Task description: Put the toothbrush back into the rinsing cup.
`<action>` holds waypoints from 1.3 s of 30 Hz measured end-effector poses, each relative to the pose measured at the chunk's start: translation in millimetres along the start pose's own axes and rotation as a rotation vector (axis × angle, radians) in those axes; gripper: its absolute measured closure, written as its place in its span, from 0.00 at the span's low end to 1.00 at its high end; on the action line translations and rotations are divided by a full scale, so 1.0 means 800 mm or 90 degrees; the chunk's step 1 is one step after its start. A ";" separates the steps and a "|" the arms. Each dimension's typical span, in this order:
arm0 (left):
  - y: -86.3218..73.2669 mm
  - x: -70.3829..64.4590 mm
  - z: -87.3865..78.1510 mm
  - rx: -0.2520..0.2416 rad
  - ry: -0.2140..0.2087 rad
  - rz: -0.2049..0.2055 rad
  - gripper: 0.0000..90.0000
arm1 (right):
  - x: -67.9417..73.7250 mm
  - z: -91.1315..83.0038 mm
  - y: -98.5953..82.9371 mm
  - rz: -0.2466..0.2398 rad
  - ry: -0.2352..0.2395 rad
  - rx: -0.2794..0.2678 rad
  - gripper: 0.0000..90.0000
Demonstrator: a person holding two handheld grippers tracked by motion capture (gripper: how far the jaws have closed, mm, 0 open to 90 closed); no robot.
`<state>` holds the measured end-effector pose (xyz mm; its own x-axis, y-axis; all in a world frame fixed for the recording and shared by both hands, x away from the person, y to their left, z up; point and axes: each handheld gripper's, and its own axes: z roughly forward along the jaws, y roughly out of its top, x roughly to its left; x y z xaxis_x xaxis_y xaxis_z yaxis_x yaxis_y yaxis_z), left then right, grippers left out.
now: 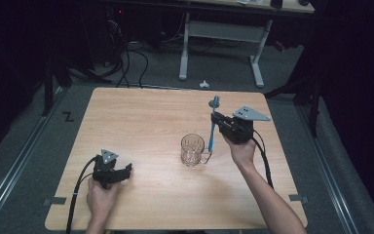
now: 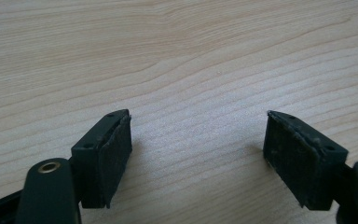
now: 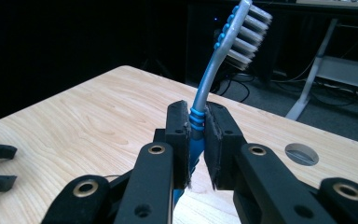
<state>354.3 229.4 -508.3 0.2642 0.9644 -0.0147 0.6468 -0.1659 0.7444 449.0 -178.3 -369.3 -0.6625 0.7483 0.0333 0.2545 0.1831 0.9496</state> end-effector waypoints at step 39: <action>0.000 0.000 0.000 0.000 0.000 0.000 0.27 | 0.010 -0.001 -0.012 -0.041 -0.005 0.012 0.89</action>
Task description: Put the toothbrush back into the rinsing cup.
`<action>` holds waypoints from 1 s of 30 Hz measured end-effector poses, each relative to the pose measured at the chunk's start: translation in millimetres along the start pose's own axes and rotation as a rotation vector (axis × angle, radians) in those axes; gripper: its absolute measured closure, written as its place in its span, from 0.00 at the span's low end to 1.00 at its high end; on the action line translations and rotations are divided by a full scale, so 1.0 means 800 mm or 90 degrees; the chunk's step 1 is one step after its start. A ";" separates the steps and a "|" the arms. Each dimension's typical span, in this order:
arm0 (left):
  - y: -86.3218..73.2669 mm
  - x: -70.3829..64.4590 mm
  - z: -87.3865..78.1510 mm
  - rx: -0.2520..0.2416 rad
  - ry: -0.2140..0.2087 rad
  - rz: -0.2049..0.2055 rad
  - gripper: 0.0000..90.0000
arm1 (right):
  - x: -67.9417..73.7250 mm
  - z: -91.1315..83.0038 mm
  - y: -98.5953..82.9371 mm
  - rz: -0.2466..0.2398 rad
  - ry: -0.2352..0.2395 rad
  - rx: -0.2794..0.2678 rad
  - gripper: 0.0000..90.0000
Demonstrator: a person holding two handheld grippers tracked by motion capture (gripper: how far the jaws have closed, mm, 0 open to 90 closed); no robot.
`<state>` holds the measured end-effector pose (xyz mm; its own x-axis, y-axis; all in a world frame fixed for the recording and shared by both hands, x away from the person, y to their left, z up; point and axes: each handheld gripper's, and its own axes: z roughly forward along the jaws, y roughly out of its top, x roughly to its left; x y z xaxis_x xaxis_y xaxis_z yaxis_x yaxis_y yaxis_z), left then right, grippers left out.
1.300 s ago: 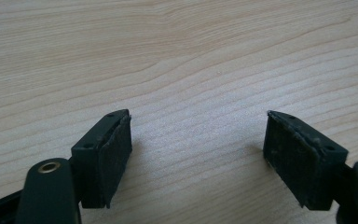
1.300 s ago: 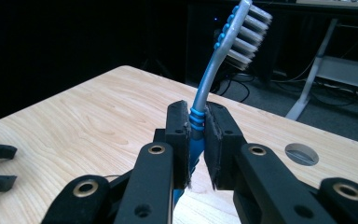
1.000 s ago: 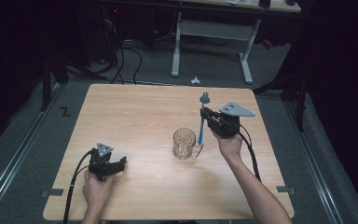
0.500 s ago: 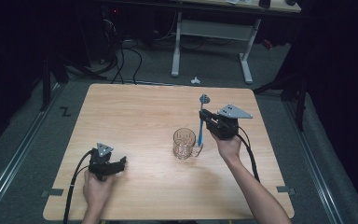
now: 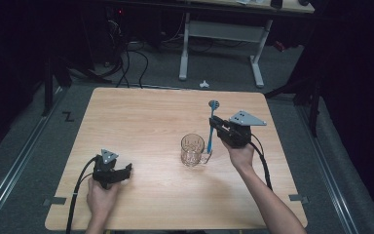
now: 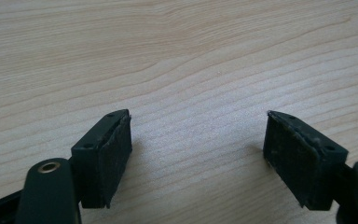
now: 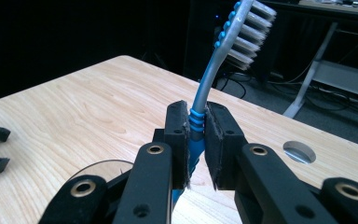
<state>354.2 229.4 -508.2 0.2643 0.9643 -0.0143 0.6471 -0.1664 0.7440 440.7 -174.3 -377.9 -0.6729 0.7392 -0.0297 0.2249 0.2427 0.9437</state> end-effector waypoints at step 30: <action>0.000 0.000 0.000 0.000 0.000 0.000 0.27 | 0.011 -0.016 -0.001 -0.023 0.019 0.037 0.89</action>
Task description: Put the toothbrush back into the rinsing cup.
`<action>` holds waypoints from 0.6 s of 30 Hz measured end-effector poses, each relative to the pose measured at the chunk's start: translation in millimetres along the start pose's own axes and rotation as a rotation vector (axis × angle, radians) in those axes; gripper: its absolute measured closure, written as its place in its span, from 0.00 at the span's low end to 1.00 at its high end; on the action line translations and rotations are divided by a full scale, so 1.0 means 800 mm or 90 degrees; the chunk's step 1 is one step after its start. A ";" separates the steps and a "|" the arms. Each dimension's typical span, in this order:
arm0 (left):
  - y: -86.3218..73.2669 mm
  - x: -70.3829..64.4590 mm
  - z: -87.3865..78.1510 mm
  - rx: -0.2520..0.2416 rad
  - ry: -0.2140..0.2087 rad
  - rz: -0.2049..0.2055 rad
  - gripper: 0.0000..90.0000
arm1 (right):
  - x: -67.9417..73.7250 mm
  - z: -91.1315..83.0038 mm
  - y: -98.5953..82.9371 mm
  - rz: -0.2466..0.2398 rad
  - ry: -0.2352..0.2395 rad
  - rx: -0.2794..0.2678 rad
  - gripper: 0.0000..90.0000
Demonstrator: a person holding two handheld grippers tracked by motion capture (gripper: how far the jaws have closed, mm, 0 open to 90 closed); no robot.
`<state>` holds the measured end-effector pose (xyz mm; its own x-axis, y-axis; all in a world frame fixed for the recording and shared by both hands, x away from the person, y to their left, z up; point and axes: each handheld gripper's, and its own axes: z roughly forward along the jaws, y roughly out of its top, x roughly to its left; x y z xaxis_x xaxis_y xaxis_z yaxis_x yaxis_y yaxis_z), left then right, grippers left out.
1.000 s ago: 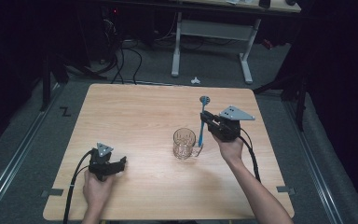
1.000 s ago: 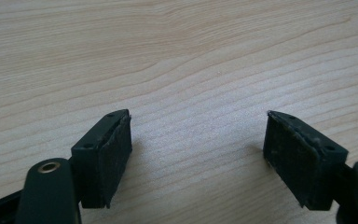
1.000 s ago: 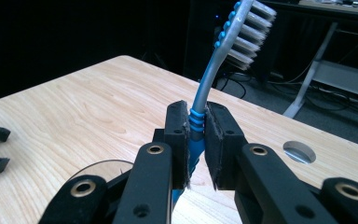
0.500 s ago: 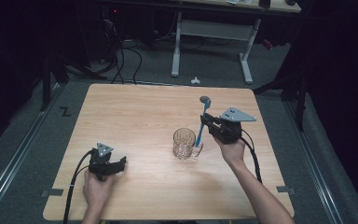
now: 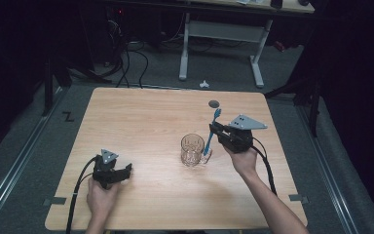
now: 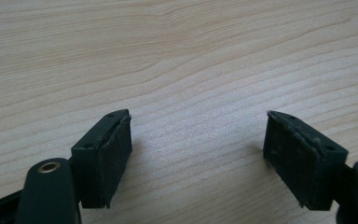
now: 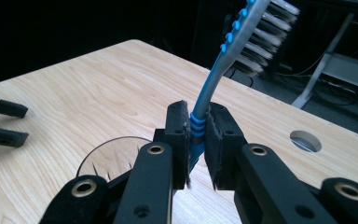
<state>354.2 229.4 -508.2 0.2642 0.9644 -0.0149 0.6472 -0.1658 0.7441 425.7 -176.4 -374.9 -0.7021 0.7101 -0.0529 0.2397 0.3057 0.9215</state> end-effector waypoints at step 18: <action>0.000 0.000 0.000 0.000 0.000 0.000 0.27 | 0.007 -0.002 -0.009 -0.015 -0.003 0.005 0.89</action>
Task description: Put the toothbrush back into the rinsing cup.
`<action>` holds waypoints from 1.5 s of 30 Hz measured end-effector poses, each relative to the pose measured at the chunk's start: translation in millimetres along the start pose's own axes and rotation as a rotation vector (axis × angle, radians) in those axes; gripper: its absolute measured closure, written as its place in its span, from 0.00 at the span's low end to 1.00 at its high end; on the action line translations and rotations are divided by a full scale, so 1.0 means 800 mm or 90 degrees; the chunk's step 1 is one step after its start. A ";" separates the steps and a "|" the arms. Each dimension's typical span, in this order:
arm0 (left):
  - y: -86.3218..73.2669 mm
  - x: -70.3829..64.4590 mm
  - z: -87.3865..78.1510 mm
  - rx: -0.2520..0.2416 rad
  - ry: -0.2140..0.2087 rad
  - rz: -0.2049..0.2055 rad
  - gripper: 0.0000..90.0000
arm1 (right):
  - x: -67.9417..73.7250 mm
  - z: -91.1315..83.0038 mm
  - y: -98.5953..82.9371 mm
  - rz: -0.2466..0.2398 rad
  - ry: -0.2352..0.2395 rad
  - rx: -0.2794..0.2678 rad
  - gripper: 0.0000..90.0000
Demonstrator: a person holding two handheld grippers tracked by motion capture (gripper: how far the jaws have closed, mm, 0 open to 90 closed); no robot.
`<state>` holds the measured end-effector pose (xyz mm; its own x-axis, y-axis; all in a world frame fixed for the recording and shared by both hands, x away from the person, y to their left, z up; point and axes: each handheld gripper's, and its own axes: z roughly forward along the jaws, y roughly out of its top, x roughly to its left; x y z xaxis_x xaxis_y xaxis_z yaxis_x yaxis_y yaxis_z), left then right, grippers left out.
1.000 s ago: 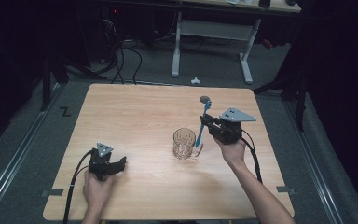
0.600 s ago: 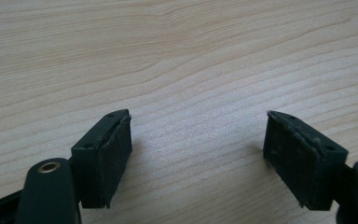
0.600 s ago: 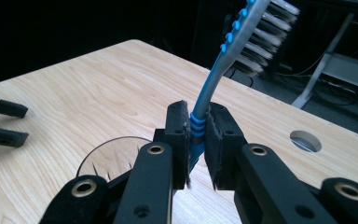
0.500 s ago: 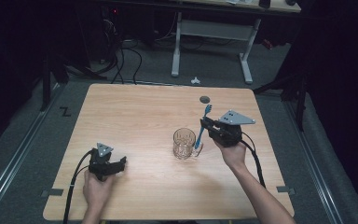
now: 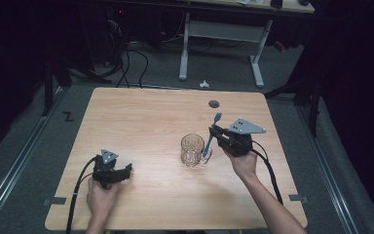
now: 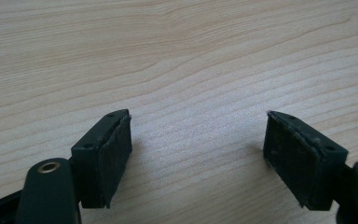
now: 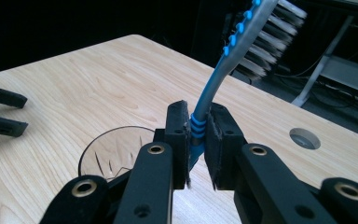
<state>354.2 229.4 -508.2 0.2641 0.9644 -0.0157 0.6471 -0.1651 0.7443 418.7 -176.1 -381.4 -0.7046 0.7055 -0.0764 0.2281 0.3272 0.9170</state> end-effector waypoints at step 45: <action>0.000 0.000 0.000 0.000 0.000 0.000 0.27 | 0.017 0.014 -0.025 -0.060 -0.024 0.031 0.89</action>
<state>354.3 229.4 -508.2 0.2639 0.9644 -0.0149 0.6471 -0.1656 0.7442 411.5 -166.1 -405.4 -0.6987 0.6931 -0.1775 0.1948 0.4231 0.8849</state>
